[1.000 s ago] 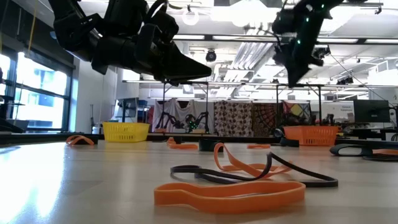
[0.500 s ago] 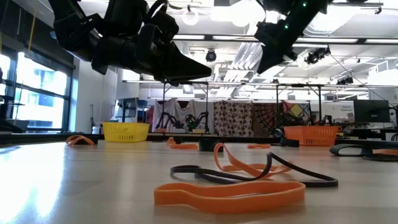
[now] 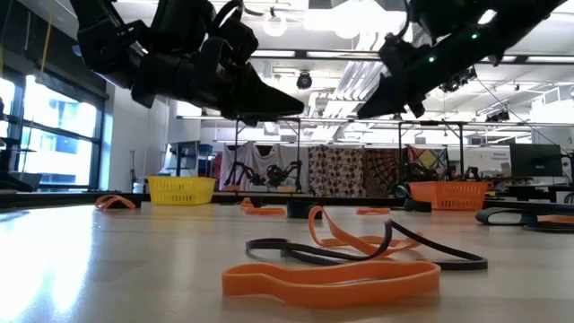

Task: Sort rubber bands into baskets
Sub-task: Put the purple rubber band into the yellow bin

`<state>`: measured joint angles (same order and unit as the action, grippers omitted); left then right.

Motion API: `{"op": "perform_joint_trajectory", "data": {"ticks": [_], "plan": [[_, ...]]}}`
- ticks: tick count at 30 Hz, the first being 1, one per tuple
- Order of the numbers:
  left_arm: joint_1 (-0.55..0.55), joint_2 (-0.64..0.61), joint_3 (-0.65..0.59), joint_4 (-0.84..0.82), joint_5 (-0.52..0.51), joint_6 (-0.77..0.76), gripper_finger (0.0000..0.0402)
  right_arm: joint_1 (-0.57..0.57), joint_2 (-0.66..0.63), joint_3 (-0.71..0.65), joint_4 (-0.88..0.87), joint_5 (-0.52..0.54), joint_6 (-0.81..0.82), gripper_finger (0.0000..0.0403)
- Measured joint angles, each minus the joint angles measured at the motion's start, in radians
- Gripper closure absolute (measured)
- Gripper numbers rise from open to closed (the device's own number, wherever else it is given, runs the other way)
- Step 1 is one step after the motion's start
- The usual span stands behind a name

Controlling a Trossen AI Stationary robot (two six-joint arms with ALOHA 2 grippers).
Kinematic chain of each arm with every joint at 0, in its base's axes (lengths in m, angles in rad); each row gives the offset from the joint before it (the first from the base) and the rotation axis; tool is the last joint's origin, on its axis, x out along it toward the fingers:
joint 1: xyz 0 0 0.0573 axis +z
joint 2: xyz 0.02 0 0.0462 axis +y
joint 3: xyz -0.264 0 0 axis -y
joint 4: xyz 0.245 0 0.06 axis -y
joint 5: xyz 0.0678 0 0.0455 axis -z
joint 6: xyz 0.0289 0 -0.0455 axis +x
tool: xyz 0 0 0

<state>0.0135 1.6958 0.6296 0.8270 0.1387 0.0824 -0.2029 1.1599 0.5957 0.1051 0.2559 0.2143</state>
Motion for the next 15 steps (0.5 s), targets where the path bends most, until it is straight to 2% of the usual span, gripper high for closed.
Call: {"op": "perform_joint_trajectory", "data": {"ticks": [9, 15], "plan": [[0.000, -0.021, 0.000, -0.086, -0.001, 0.000, 0.0383, 0.247, -0.020, -0.004, 0.020, 0.164, -0.097, 0.0403], [-0.018, -0.139, 0.000, -0.297, -0.002, 0.000, 0.0383, 0.349, -0.019, -0.004, -0.005, 0.216, -0.083, 0.0403]]}}
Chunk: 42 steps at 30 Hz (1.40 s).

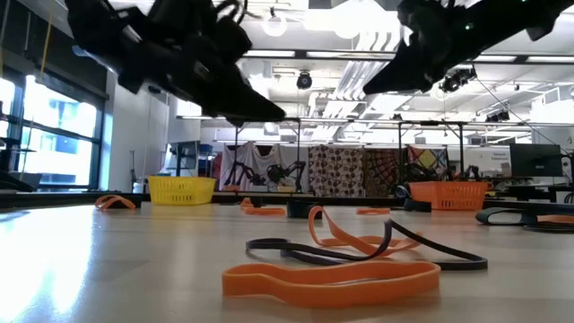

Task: Sort rubber bands into baskets
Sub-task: Put the purple rubber band into the yellow bin

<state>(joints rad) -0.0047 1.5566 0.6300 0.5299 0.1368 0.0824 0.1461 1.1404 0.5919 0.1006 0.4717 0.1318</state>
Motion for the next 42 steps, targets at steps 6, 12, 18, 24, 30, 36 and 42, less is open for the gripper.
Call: {"op": "perform_joint_trajectory", "data": {"ticks": [6, 12, 18, 24, 30, 36, 42], "plan": [[-0.036, -0.185, 0.000, -0.351, -0.012, -0.011, 0.0383, 0.050, 0.000, 0.001, 0.003, 0.005, 0.008, 0.0403], [-0.087, -0.359, 0.000, -0.660, -0.058, -0.116, 0.0383, 0.065, 0.000, 0.001, 0.009, 0.059, 0.007, 0.0403], [-0.148, -0.495, 0.000, -0.863, -0.066, -0.266, 0.0383, 0.065, 0.000, 0.002, 0.009, 0.063, 0.007, 0.0403], [-0.203, -0.557, 0.000, -1.101, -0.121, -0.418, 0.0383, 0.065, 0.014, 0.002, 0.011, 0.063, 0.015, 0.0403], [-0.254, -0.552, 0.000, -1.271, -0.116, -0.547, 0.0383, 0.064, 0.057, 0.002, 0.013, 0.063, 0.017, 0.0403], [-0.280, -0.525, 0.000, -1.353, -0.092, -0.628, 0.0382, 0.064, 0.098, 0.002, 0.086, 0.064, 0.017, 0.0403], [-0.280, -0.483, 0.000, -1.418, -0.097, -0.681, 0.0382, 0.064, 0.105, 0.002, 0.100, 0.064, 0.017, 0.0403]]}}
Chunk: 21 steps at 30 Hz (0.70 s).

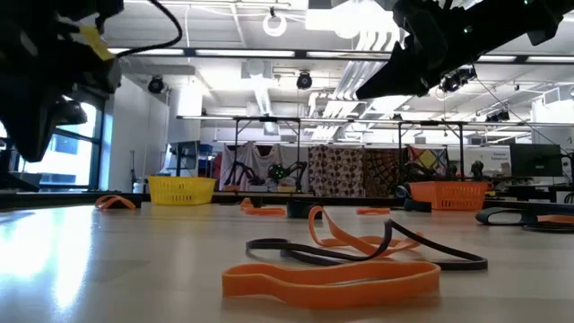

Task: Sort rubber bands into baskets
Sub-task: Put the purple rubber band into the yellow bin

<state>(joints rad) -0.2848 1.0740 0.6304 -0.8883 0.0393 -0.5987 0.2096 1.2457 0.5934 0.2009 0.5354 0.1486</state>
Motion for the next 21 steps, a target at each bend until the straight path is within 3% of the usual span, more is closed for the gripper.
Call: {"op": "perform_joint_trajectory", "data": {"ticks": [17, 21], "plan": [[0.000, 0.187, 0.000, -0.084, 0.004, 0.034, 0.0382, 0.000, 0.000, 0.000, 0.002, -0.004, -0.015, 0.0403], [-0.005, 0.227, 0.000, -0.081, 0.031, 0.034, 0.0375, 0.003, 0.000, 0.000, 0.023, -0.078, 0.000, 0.0403]]}}
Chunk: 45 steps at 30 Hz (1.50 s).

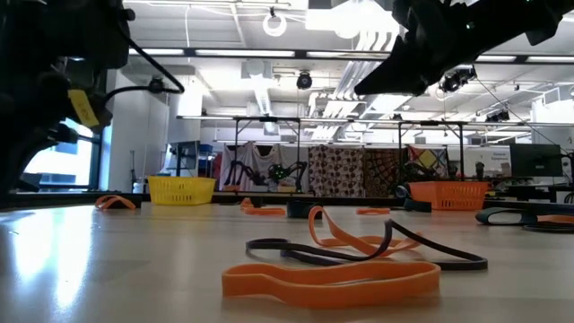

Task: Sort rubber bands into baskets
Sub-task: Put the purple rubber band into the yellow bin

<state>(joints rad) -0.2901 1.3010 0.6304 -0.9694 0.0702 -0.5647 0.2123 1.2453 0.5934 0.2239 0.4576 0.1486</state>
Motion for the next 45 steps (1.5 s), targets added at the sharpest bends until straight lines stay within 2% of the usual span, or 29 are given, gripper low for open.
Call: {"op": "perform_joint_trajectory", "data": {"ticks": [9, 13, 24, 36, 40, 45], "plan": [[-0.024, 0.054, 0.000, 0.004, -0.013, 0.000, 0.0291, 0.000, 0.000, 0.000, 0.007, -0.017, -0.044, 0.0403], [-0.024, 0.066, 0.000, 0.006, -0.014, 0.000, 0.0274, 0.000, 0.000, 0.000, 0.007, -0.018, -0.045, 0.0403], [-0.025, 0.125, 0.000, 0.056, -0.033, -0.007, 0.0273, 0.000, 0.000, 0.000, -0.002, -0.018, -0.045, 0.0403], [-0.025, 0.134, 0.001, 0.053, -0.036, -0.009, 0.0276, 0.000, 0.000, 0.000, -0.011, -0.019, -0.045, 0.0403], [-0.025, 0.134, 0.001, 0.053, -0.030, -0.008, 0.0297, 0.000, 0.000, 0.000, -0.019, -0.019, -0.045, 0.0403], [-0.025, 0.134, 0.001, 0.053, -0.025, 0.000, 0.0345, 0.000, 0.000, 0.000, -0.019, -0.019, -0.045, 0.0403]]}}
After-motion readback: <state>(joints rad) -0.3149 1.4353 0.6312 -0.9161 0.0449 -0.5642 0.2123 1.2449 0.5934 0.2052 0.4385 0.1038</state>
